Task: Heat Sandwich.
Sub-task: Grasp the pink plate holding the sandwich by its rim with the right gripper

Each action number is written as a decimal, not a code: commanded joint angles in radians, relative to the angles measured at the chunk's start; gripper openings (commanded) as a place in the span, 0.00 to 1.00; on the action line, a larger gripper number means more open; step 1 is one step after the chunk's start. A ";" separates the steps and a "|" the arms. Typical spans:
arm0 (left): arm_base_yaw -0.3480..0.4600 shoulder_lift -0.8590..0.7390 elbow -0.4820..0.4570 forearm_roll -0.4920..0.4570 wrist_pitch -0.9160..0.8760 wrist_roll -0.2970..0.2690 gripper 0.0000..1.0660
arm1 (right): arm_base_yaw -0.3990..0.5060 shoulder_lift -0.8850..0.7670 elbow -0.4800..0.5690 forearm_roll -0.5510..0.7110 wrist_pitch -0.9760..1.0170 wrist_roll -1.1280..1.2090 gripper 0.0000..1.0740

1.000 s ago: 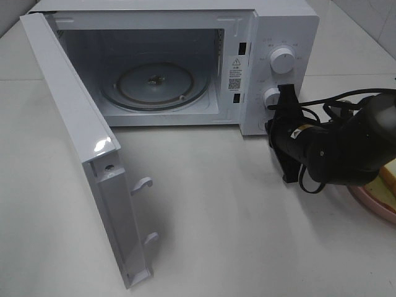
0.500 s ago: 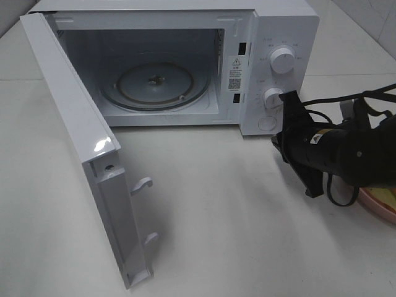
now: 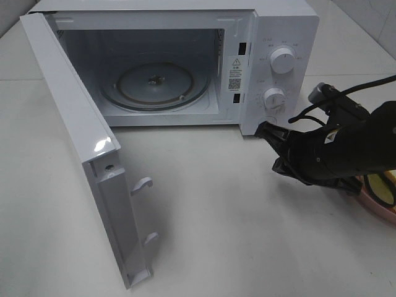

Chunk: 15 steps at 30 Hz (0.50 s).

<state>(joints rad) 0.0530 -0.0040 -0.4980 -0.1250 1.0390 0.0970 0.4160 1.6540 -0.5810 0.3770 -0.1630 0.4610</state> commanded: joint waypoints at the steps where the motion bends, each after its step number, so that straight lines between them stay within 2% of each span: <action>1: -0.003 -0.028 0.002 -0.009 -0.003 -0.002 0.95 | -0.008 -0.050 -0.001 -0.007 0.096 -0.196 0.07; 8: -0.003 -0.028 0.002 -0.009 -0.003 -0.002 0.95 | -0.009 -0.127 -0.002 -0.009 0.290 -0.497 0.09; 15: -0.003 -0.028 0.002 -0.009 -0.003 -0.002 0.95 | -0.009 -0.156 -0.040 -0.044 0.501 -0.613 0.12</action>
<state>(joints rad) 0.0530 -0.0040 -0.4980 -0.1250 1.0390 0.0970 0.4140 1.5090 -0.6120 0.3410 0.3030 -0.1200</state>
